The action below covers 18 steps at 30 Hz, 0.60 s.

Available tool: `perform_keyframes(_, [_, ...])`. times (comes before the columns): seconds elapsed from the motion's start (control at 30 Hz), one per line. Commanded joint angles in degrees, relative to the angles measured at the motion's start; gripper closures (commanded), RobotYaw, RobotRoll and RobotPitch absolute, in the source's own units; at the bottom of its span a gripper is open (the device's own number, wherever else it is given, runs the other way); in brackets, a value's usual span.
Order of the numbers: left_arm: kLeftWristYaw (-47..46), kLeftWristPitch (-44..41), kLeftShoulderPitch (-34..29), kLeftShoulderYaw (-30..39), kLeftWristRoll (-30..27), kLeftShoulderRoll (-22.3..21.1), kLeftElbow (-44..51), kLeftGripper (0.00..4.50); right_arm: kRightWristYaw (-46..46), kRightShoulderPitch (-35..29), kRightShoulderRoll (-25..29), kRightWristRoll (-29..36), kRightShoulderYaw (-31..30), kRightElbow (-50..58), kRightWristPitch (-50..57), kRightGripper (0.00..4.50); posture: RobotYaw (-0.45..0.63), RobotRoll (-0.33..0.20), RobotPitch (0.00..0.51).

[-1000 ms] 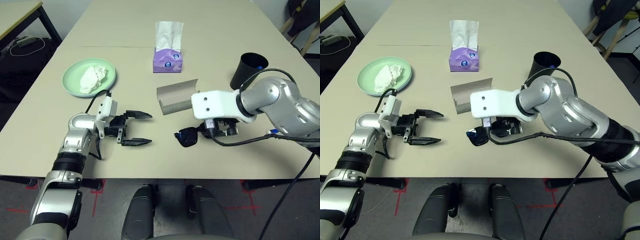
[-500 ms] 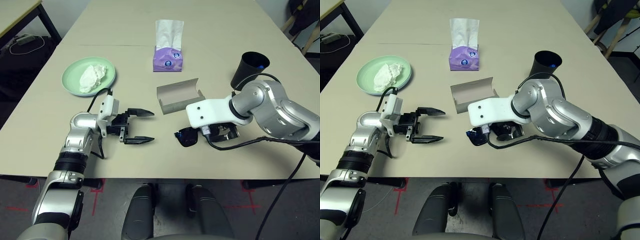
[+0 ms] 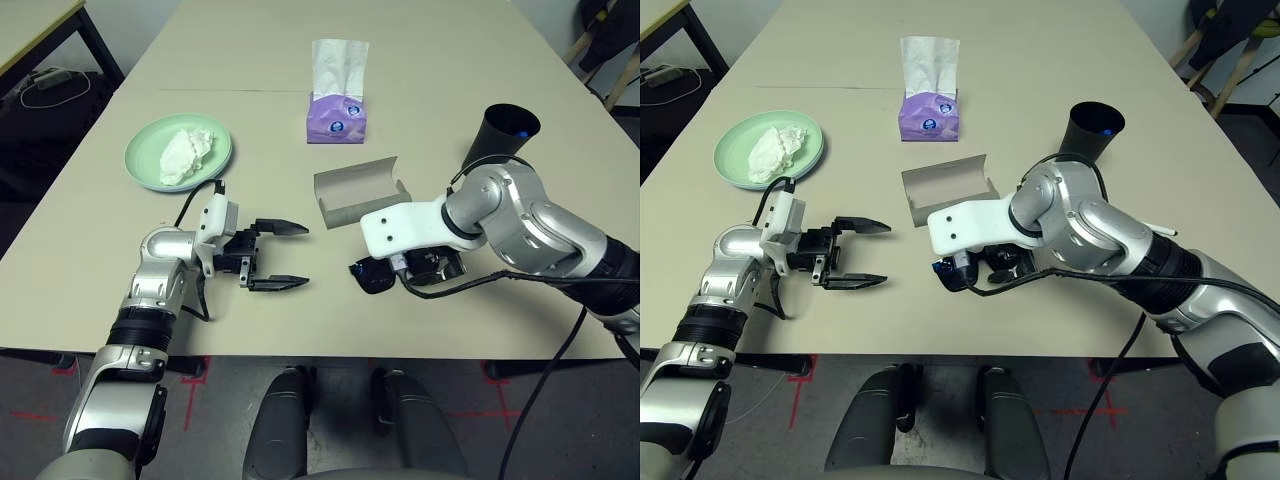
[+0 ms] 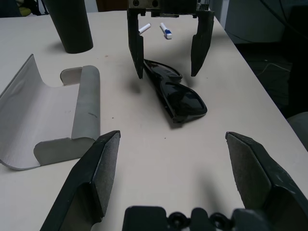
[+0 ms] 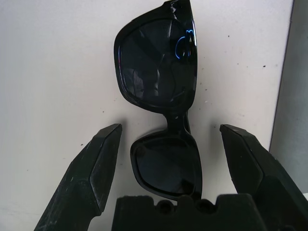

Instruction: Organize and tidy the items on the table.

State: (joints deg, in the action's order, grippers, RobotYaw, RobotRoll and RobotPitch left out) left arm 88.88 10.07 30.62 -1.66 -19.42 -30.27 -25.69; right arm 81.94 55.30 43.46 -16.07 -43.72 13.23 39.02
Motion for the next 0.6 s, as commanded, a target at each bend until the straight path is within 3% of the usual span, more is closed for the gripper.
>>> perform_keyframes(0.03, [0.1,0.9,-1.2,-0.8,0.0,0.0,1.2,0.07,0.8,-0.5,0.0,-0.9,0.1,-0.1,-0.4,0.0,0.1,0.0,0.183])
perform_keyframes(0.6, [-0.7,0.3,-1.6,-1.2,0.0,0.0,2.3,0.07,1.1,-1.4,-1.0,-2.1,0.2,-1.7,0.4,0.0,0.1,0.0,0.181])
